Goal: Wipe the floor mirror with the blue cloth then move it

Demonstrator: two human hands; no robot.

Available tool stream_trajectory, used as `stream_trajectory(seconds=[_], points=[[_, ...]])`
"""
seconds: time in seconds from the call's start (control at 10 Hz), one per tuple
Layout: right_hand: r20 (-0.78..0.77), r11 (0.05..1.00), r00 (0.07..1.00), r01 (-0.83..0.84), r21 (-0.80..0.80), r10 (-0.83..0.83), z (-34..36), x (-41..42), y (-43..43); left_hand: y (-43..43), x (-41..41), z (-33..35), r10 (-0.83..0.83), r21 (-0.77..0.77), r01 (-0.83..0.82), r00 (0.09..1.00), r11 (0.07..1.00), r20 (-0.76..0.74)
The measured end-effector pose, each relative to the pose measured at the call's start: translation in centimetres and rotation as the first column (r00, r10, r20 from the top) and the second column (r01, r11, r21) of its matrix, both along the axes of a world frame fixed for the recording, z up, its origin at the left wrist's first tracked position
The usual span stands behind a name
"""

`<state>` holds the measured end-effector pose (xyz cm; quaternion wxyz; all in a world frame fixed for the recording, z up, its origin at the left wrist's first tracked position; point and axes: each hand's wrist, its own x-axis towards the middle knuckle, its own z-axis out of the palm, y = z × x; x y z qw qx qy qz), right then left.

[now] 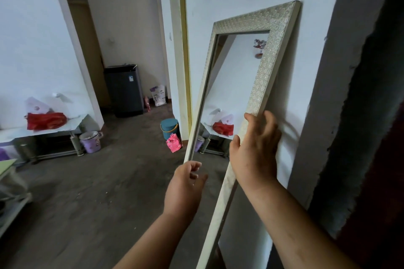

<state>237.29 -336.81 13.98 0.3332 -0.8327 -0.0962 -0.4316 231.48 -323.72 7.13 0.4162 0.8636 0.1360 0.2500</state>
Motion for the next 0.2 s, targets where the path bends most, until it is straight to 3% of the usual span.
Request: stream_trajectory(seconds=[0.2], points=[[0.134,0.999,0.991,0.020,-0.036,-0.015,0.5,-0.5,1.2,3.1,-1.7,1.6,0.062,0.027,-0.064,0.996,0.998,0.058]])
